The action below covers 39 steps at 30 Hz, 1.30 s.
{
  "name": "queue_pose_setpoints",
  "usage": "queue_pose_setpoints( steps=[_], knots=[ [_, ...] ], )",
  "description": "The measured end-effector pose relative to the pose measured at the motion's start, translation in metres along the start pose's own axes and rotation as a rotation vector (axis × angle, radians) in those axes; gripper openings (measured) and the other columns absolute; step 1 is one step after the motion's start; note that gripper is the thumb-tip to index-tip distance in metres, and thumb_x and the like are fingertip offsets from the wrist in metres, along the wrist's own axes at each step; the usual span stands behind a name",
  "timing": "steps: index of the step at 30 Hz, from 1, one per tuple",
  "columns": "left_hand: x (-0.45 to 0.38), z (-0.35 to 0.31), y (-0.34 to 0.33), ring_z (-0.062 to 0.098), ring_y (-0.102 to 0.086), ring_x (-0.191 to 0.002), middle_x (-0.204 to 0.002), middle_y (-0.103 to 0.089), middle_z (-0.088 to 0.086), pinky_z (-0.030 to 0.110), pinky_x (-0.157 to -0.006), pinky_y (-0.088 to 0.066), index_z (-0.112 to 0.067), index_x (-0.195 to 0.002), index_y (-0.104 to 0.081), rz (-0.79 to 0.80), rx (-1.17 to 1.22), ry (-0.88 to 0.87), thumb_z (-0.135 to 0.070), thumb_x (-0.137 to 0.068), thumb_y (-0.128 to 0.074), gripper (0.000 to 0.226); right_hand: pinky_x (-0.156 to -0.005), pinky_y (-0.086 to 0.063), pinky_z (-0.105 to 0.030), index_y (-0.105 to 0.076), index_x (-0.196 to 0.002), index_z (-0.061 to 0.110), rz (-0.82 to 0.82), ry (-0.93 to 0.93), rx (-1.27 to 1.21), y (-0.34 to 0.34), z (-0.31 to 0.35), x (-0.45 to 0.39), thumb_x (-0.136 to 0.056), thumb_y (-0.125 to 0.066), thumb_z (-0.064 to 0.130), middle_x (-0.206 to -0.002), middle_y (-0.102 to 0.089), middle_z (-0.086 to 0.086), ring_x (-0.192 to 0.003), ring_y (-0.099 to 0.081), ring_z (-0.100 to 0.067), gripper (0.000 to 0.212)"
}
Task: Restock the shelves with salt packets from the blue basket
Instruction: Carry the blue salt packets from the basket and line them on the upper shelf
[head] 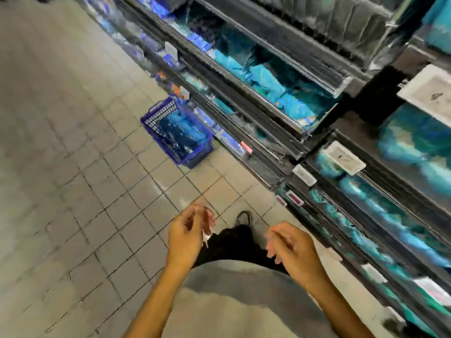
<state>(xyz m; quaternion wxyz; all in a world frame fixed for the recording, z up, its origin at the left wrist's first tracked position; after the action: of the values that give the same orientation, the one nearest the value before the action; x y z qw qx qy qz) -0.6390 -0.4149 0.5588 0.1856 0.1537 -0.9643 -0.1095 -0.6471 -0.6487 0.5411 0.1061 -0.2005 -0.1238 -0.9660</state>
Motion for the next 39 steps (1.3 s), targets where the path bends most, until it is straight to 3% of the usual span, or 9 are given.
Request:
queue_pose_setpoints(
  steps=[6,8,12,16,19,24,28,31,39],
  knots=[
    [0.026,0.043,0.060,0.014,-0.059,-0.060,-0.065,-0.066,0.002,0.021,-0.054,-0.044,-0.010,-0.079,-0.070,-0.240,-0.033,0.159,-0.015,-0.106,-0.049,0.034,-0.053,-0.050,-0.026,-0.065,-0.077,0.026,0.140,0.041,0.068,-0.052,0.035,-0.045,-0.099,-0.059,0.009,-0.065,-0.066,0.003,-0.057,-0.063,-0.008,0.028],
    [0.029,0.057,0.079,0.019,-0.061,-0.064,-0.067,-0.067,0.004,0.027,-0.058,-0.046,-0.018,-0.078,-0.072,-0.323,-0.016,0.236,-0.022,-0.105,-0.051,0.034,-0.056,-0.050,-0.034,-0.065,-0.075,0.018,0.131,0.051,0.082,-0.071,0.052,-0.066,-0.097,-0.058,0.004,-0.064,-0.064,0.001,-0.060,-0.062,-0.014,0.027],
    [0.015,0.077,0.125,0.010,-0.061,-0.058,-0.066,-0.069,0.001,0.019,-0.050,-0.045,-0.025,-0.074,-0.070,-0.415,0.044,0.301,-0.026,-0.104,-0.052,0.036,-0.053,-0.047,-0.036,-0.065,-0.072,0.019,0.169,0.089,0.054,-0.113,0.090,-0.112,-0.093,-0.060,0.012,-0.062,-0.063,-0.008,-0.058,-0.059,-0.021,0.022],
    [-0.023,0.094,0.176,0.011,-0.063,-0.059,-0.074,-0.072,-0.001,0.021,-0.050,-0.049,-0.020,-0.080,-0.071,-0.476,0.058,0.322,-0.017,-0.105,-0.050,0.033,-0.047,-0.047,-0.025,-0.070,-0.076,0.025,0.230,0.050,0.043,-0.164,0.116,-0.162,-0.093,-0.062,0.012,-0.060,-0.065,-0.003,-0.056,-0.063,-0.015,0.023],
    [-0.068,0.097,0.215,0.008,-0.063,-0.057,-0.073,-0.071,0.001,0.016,-0.049,-0.049,-0.018,-0.079,-0.070,-0.500,0.104,0.295,-0.014,-0.105,-0.049,0.033,-0.046,-0.046,-0.026,-0.070,-0.076,0.026,0.243,0.016,0.045,-0.208,0.133,-0.196,-0.091,-0.064,0.014,-0.060,-0.065,-0.003,-0.056,-0.064,-0.018,0.021],
    [-0.153,0.085,0.268,0.009,-0.059,-0.056,-0.072,-0.069,0.005,0.014,-0.052,-0.046,-0.011,-0.082,-0.069,-0.442,0.151,0.240,-0.006,-0.105,-0.047,0.032,-0.045,-0.046,-0.025,-0.069,-0.074,0.023,0.216,-0.010,0.085,-0.257,0.154,-0.231,-0.085,-0.064,0.027,-0.061,-0.066,-0.007,-0.054,-0.062,-0.017,0.012],
    [-0.217,0.060,0.288,0.012,-0.061,-0.061,-0.075,-0.069,0.005,0.018,-0.055,-0.048,-0.012,-0.083,-0.069,-0.304,0.149,0.215,-0.007,-0.105,-0.045,0.032,-0.046,-0.047,-0.022,-0.068,-0.073,0.024,0.143,-0.032,0.140,-0.259,0.154,-0.250,-0.096,-0.061,0.006,-0.061,-0.065,-0.010,-0.052,-0.061,-0.014,0.031],
    [-0.262,0.038,0.293,0.011,-0.060,-0.060,-0.075,-0.069,0.005,0.015,-0.054,-0.046,-0.010,-0.085,-0.069,-0.221,0.122,0.197,-0.008,-0.105,-0.045,0.031,-0.044,-0.044,-0.022,-0.069,-0.072,0.024,0.091,-0.100,0.156,-0.246,0.148,-0.260,-0.096,-0.059,0.000,-0.059,-0.064,-0.009,-0.050,-0.058,-0.013,0.035],
    [-0.381,0.004,0.275,0.008,-0.059,-0.058,-0.069,-0.069,-0.002,0.020,-0.052,-0.043,-0.006,-0.090,-0.069,-0.145,0.051,0.272,-0.015,-0.108,-0.041,0.034,-0.045,-0.045,-0.026,-0.066,-0.074,0.011,-0.027,-0.217,0.090,-0.221,0.138,-0.346,-0.098,-0.059,-0.003,-0.053,-0.061,-0.014,-0.048,-0.056,-0.022,0.028]
  ],
)
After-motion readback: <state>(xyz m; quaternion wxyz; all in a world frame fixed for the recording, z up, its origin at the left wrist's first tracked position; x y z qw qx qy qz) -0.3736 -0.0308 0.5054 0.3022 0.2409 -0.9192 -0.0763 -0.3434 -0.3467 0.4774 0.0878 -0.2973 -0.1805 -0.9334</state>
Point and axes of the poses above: each hand's wrist, its own x-axis away from the middle knuckle, its own y-axis out of the back of the hand, z = x × y, the point moved 1 cm from there along -x, towards the middle knuckle
